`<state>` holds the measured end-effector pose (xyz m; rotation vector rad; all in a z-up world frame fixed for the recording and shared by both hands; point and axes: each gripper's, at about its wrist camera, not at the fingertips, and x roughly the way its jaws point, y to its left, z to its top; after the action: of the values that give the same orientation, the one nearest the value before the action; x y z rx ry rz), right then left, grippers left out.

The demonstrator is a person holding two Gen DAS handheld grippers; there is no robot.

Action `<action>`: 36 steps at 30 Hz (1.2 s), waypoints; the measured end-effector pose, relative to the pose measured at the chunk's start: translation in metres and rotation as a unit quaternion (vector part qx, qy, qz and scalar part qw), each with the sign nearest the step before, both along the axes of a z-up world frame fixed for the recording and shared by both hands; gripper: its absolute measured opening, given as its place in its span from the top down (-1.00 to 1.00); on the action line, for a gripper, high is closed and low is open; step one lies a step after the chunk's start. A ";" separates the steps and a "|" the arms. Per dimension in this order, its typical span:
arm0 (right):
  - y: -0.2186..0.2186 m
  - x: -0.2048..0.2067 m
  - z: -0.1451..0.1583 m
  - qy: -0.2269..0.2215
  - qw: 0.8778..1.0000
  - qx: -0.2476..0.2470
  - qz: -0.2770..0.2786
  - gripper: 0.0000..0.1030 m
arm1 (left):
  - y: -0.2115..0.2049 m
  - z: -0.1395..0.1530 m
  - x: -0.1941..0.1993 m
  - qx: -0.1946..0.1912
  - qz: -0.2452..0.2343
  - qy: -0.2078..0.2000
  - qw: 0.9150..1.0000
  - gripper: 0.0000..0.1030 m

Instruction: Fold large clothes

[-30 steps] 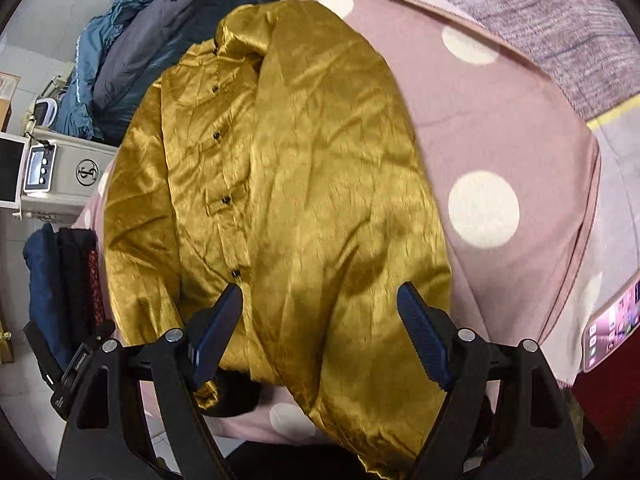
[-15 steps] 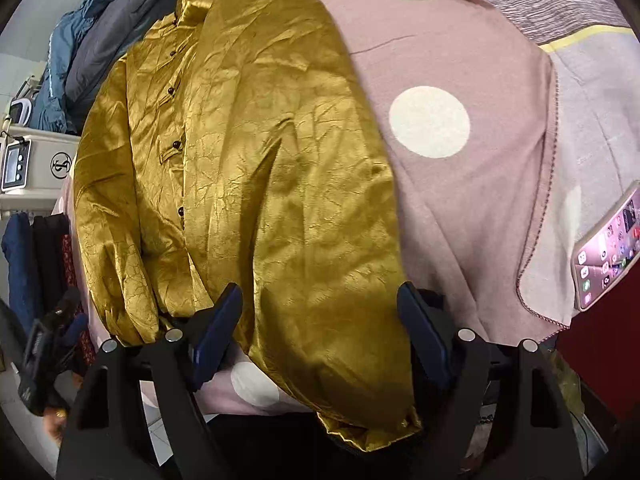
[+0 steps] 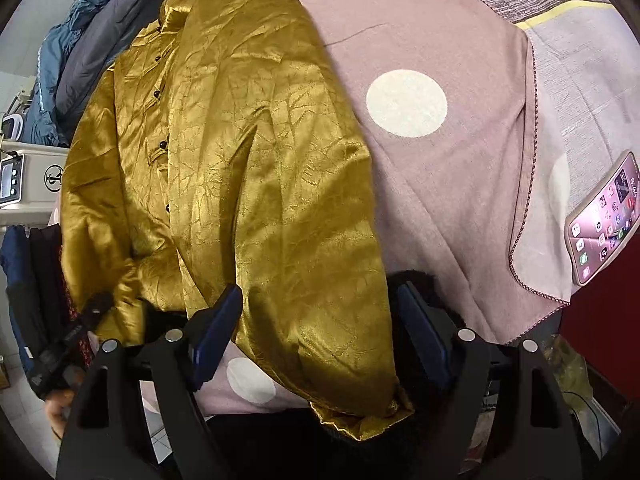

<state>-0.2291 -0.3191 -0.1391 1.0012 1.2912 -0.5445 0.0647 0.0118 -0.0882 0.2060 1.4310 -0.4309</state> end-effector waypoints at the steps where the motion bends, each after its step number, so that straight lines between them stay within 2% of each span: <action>1: 0.001 0.001 0.000 0.000 1.000 0.000 0.003 -0.54 | 0.014 0.010 0.011 0.004 0.015 -0.017 1.000 0.69; 3: 0.003 0.006 -0.001 0.002 1.000 -0.001 0.011 -0.54 | 0.043 0.030 0.034 0.017 0.049 -0.057 0.997 0.72; 5: 0.005 0.010 -0.002 0.004 1.000 -0.003 0.022 -0.54 | 0.079 0.055 0.063 0.032 0.094 -0.105 0.989 0.73; 6: 0.006 0.012 -0.002 0.006 1.000 -0.004 0.027 -0.54 | 0.097 0.068 0.079 0.043 0.119 -0.132 0.983 0.73; 7: 0.007 0.014 -0.002 0.007 0.999 -0.006 0.032 -0.54 | 0.120 0.081 0.098 0.064 0.149 -0.166 0.973 0.72; 8: 0.009 0.016 -0.002 0.009 0.999 -0.008 0.037 -0.54 | 0.137 0.091 0.114 0.086 0.173 -0.191 0.962 0.62; 10: 0.009 0.017 -0.003 0.011 0.999 -0.012 0.044 -0.54 | 0.170 0.107 0.144 0.141 0.226 -0.231 0.936 0.17; 11: 0.009 0.018 -0.003 0.012 0.999 -0.014 0.047 -0.54 | 0.181 0.110 0.153 0.166 0.249 -0.238 0.924 -0.39; 12: 0.009 0.018 -0.003 0.014 0.999 -0.015 0.049 -0.54 | 0.189 0.113 0.160 0.188 0.268 -0.244 0.913 -0.62; 13: 0.008 0.018 -0.004 0.016 0.998 -0.017 0.053 -0.54 | 0.196 0.119 0.162 0.189 0.283 -0.257 0.904 -0.63; 14: 0.007 0.019 -0.005 0.017 0.998 -0.018 0.057 -0.54 | 0.198 0.125 0.159 0.169 0.286 -0.269 0.904 -0.69; 16: 0.008 0.020 -0.006 0.021 0.997 -0.024 0.069 -0.54 | 0.191 0.129 0.149 0.132 0.279 -0.277 0.910 -0.87; 18: 0.014 0.022 -0.008 0.026 0.995 -0.026 0.097 -0.54 | 0.180 0.124 0.133 0.108 0.265 -0.276 0.917 -0.88; 21: 0.033 0.028 -0.013 0.043 0.985 -0.028 0.165 -0.54 | 0.154 0.099 0.107 0.088 0.216 -0.246 0.941 -0.88; 23: 0.053 0.033 -0.016 0.069 0.969 -0.055 0.231 -0.54 | 0.128 0.071 0.081 0.081 0.179 -0.217 0.956 -0.88; 25: 0.073 0.036 -0.025 0.109 0.943 -0.102 0.297 -0.53 | 0.103 0.042 0.062 0.085 0.147 -0.180 0.969 -0.88; 27: 0.085 0.035 -0.033 0.129 0.927 -0.130 0.328 -0.20 | 0.086 0.019 0.044 0.088 0.121 -0.150 0.977 -0.88; 28: 0.086 0.034 -0.037 0.134 0.924 -0.136 0.332 0.19 | 0.078 0.008 0.035 0.086 0.110 -0.137 0.981 -0.88; 29: 0.084 0.032 -0.037 0.133 0.926 -0.137 0.326 0.46 | 0.070 0.001 0.025 0.083 0.100 -0.126 0.984 -0.88; 31: 0.063 0.026 -0.026 0.113 0.942 -0.139 0.284 0.64 | 0.064 -0.006 0.002 0.076 0.084 -0.116 0.987 -0.88; 34: 0.015 0.015 0.003 0.092 0.958 -0.164 0.218 0.72 | 0.058 0.000 -0.009 0.074 0.072 -0.119 0.988 -0.88; 36: -0.019 0.009 0.026 0.085 0.959 -0.199 0.184 0.72 | 0.058 0.002 -0.010 0.076 0.074 -0.124 0.987 -0.88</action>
<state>-0.2205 -0.3382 -0.1134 0.3723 1.4072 -0.5781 0.0547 0.0695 -0.0860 0.2658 1.2239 -0.1670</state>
